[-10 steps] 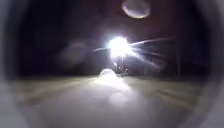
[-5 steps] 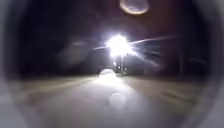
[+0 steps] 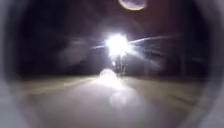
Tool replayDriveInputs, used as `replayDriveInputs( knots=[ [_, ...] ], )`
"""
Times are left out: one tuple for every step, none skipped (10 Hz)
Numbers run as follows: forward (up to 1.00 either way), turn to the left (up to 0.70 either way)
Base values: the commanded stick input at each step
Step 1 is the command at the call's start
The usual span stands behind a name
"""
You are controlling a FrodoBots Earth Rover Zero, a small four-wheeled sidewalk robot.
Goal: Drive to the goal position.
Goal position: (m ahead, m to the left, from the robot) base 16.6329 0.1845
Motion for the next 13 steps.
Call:
replayDriveInputs(
  knots=[
    [0.85, 0.00],
    [0.85, 0.00],
    [0.85, 0.00],
    [0.85, 0.00],
    [0.85, 0.00],
    [0.85, 0.00],
    [0.85, 0.00],
    [0.85, 0.00],
    [0.85, 0.00],
    [0.85, 0.00],
    [0.85, 0.00],
    [0.85, 0.00],
    [0.85, 0.00]
  ],
)
